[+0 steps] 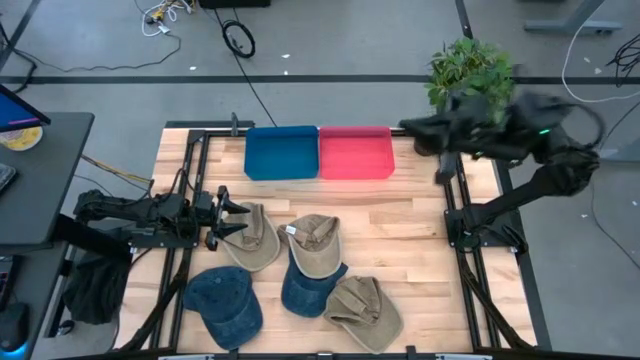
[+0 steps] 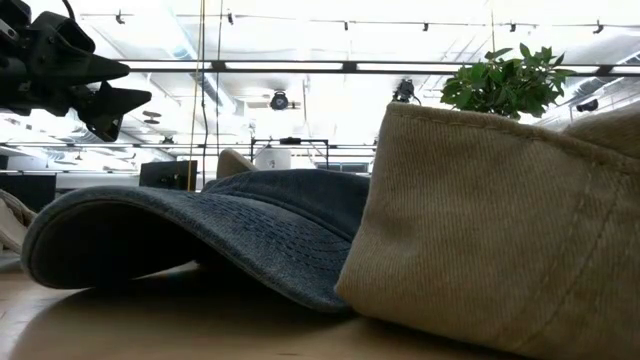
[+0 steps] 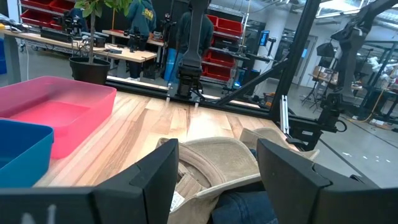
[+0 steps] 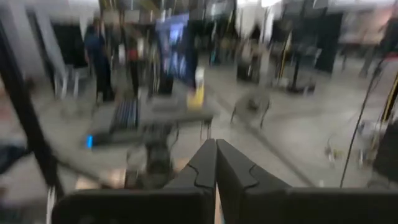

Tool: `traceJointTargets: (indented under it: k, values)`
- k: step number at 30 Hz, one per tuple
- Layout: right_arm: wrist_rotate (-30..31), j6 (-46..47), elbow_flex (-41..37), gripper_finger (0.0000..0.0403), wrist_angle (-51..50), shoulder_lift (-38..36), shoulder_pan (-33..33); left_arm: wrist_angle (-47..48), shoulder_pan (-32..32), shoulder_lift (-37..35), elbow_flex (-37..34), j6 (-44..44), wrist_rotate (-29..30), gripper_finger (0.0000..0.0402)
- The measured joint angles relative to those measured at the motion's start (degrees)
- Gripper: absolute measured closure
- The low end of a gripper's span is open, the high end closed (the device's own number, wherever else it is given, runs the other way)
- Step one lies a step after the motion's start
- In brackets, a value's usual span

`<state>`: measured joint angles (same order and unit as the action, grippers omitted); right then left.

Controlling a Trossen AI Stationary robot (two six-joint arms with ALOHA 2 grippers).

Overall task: Pick & Place hat
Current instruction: Put the top right brown cap into the red bin

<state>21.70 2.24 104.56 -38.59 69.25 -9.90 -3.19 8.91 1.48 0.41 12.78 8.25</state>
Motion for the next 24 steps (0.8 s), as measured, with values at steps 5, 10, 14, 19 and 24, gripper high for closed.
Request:
traceJointTargets:
  k: [5,10,14,19,24]
  values:
    - [2.6,0.6,1.2,0.0399,-5.9,4.9,-4.2,0.0,0.0,0.0,0.0,0.0,0.0,0.0181]
    - [6.0,0.4,3.0,0.04,-10.9,9.3,-7.5,0.0,0.0,0.0,0.0,0.0,0.0,0.0181]
    - [5.9,0.3,3.6,0.0401,-15.4,13.4,-10.4,0.0,0.0,0.0,0.0,0.0,0.0,0.0181]
    - [5.6,-0.9,3.6,0.0393,-20.4,18.4,-12.5,0.0,0.0,0.0,0.0,0.0,0.0,0.0181]
    - [3.3,-9.1,3.6,0.0372,-20.4,22.6,-12.7,0.0,0.0,0.0,0.0,0.0,0.0,0.0181]
